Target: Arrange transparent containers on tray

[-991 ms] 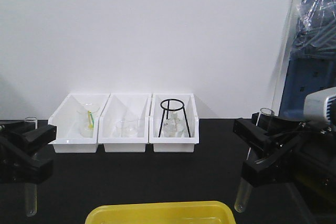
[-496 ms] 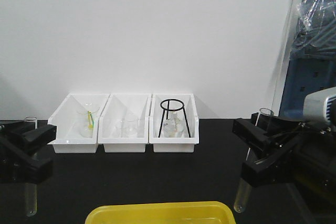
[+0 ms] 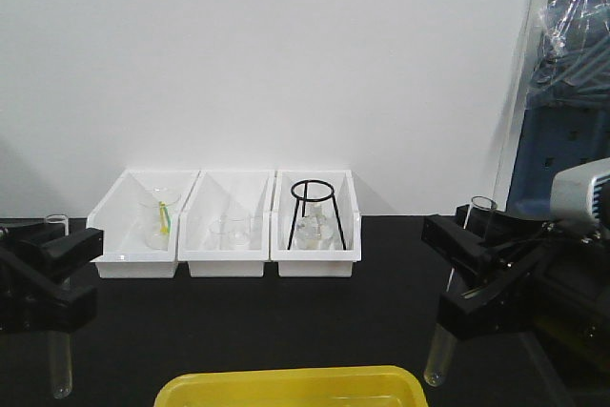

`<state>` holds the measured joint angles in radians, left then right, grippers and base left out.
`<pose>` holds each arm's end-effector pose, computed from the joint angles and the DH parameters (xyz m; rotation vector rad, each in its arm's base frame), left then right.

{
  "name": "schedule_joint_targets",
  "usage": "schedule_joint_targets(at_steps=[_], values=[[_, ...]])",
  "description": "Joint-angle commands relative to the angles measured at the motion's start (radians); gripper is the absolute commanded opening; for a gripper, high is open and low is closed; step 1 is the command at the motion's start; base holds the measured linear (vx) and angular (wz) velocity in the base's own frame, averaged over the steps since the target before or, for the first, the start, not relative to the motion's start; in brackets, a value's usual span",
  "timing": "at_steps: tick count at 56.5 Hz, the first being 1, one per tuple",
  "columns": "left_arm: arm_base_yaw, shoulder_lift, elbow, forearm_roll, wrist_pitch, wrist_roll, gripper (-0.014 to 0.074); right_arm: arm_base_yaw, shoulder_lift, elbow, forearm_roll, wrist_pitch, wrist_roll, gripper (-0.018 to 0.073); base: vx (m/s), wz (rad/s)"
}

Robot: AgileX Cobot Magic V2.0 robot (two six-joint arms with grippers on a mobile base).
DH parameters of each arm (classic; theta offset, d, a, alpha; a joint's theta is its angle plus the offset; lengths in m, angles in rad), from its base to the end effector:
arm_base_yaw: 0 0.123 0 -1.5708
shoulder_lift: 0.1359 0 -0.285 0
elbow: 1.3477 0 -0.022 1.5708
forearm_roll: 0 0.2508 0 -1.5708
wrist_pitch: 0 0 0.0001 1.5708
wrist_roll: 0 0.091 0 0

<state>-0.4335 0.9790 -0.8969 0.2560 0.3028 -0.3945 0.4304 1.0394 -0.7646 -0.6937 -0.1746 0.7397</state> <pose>0.1954 -0.0829 0.3763 0.2123 1.8596 -0.3337 0.2058 0.1055 0.3560 -0.3925 1.5955 0.4617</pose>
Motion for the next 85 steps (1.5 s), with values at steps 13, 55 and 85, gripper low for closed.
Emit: schedule_joint_targets(at_steps=[13, 55, 85], values=[[-0.006, 0.193, -0.104, -0.302, 0.173, 0.093, -0.0003, -0.001, -0.019, -0.033, 0.005, 0.022, 0.064, -0.0013, 0.00, 0.00], [-0.003, 0.898, -0.412, -0.456, 0.387, -0.049, 0.0002, -0.001, -0.019, -0.033, 0.004, 0.098, 0.064, -0.0013, 0.00, 0.00], [-0.003, 0.942, -0.411, -0.334, 0.397, -0.062, 0.0358, -0.001, -0.019, -0.033, 0.005, 0.097, 0.067, -0.0013, 0.00, 0.00]])
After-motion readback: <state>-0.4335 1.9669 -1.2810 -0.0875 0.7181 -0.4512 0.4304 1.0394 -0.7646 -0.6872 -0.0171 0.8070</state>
